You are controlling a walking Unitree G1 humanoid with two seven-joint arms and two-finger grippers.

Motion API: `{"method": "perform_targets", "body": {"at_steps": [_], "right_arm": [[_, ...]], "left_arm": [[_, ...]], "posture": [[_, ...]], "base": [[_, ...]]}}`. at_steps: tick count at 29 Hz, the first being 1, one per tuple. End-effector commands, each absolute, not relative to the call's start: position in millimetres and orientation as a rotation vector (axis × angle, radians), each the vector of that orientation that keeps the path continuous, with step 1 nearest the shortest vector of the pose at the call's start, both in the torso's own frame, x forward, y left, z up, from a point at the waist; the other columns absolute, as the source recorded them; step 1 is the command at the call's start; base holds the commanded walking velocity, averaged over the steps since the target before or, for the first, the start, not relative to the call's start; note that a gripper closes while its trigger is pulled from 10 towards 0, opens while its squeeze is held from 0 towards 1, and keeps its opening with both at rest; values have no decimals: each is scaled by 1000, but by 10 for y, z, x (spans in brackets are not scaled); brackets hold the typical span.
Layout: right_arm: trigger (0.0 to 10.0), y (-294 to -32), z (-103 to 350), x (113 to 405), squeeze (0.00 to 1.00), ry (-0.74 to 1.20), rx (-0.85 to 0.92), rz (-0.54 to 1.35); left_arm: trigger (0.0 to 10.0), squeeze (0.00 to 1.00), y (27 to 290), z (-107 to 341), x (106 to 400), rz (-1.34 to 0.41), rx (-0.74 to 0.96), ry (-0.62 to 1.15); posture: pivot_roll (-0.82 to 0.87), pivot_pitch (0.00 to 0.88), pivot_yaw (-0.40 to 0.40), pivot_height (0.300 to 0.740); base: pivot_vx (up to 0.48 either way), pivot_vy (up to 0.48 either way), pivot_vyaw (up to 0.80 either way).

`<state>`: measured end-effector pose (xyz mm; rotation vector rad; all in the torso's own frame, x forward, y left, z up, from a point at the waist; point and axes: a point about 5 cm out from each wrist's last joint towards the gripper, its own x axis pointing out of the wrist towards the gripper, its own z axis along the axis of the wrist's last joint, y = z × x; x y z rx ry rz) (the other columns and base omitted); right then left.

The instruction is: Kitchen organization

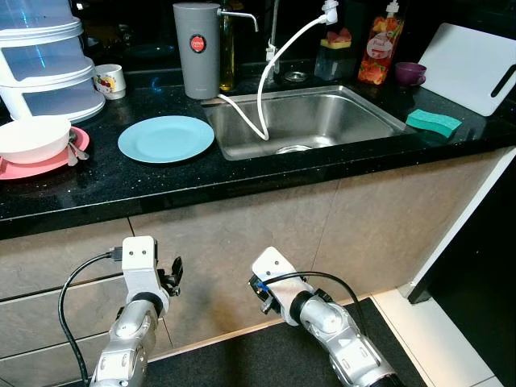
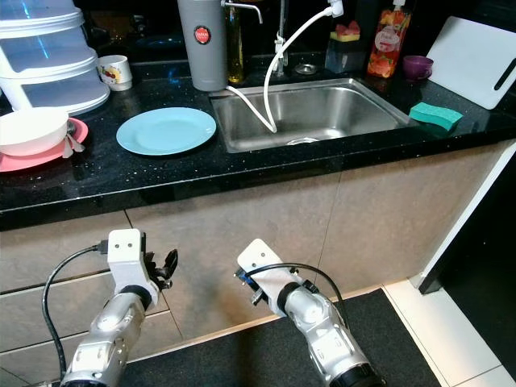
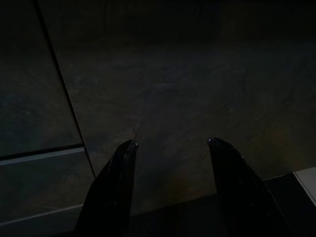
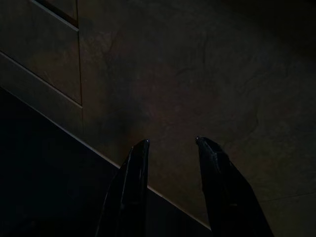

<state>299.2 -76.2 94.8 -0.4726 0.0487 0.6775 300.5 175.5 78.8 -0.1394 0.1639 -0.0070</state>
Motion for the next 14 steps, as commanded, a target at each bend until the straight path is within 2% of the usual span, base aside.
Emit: {"method": "perform_targets", "body": {"at_steps": [1,14], "right_arm": [[10000,-784,931,3004,0,59,-466,673],[10000,-775,931,3008,0,59,-465,673]], "left_arm": [[10000,0,1777,762,3000,4,-137,172],[10000,0,1784,770,3005,2,-129,170]], "posture": [[-99,54,31,740],[-102,55,33,740]], "base": [[0,0,0],[0,0,0]]}}
